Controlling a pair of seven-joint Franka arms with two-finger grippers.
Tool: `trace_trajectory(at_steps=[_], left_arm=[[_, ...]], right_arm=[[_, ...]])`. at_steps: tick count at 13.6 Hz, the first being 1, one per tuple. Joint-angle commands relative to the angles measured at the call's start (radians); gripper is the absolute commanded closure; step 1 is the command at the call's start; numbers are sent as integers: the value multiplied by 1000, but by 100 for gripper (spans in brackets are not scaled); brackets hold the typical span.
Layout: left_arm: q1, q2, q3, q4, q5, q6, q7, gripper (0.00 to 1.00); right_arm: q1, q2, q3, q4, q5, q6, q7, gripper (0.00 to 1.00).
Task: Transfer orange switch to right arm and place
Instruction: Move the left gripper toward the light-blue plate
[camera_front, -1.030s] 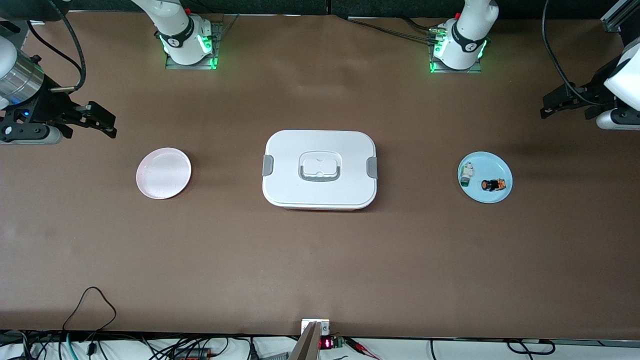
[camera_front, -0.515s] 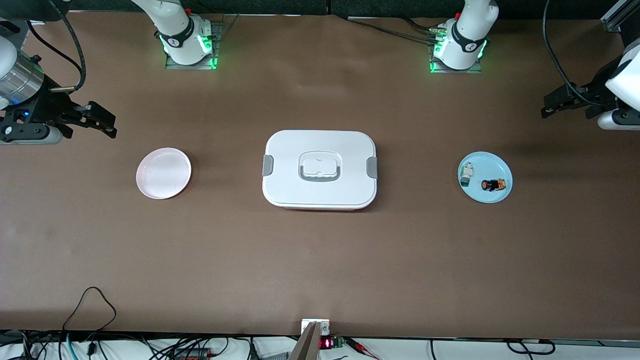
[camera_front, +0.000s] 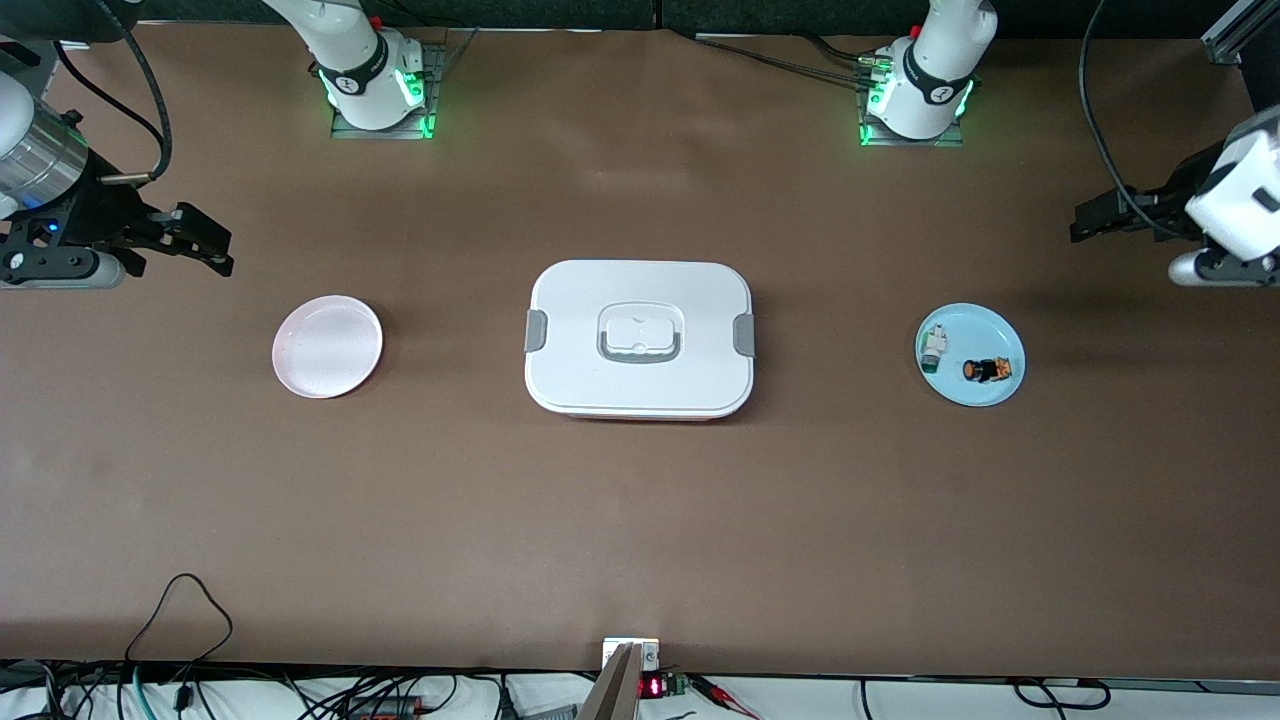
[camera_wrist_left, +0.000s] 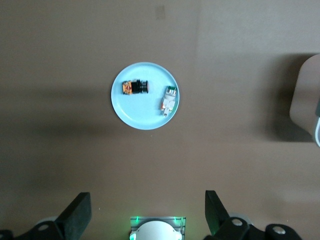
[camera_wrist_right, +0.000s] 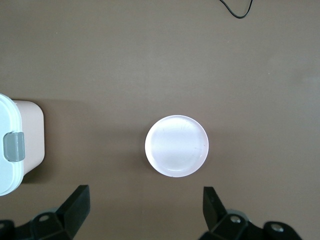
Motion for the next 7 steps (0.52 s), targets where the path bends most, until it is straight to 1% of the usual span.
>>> trace_trajectory(at_steps=[1, 4, 7], left_arm=[[38, 46, -1, 3, 0, -1, 19, 0], [88, 122, 1, -9, 0, 103, 115, 0], [101, 187, 1, -23, 0, 177, 127, 0]], right_arm=[[-3, -1, 1, 15, 15, -12, 3, 0], [-5, 1, 1, 15, 15, -12, 3, 0], [-3, -1, 1, 15, 15, -10, 3, 0]])
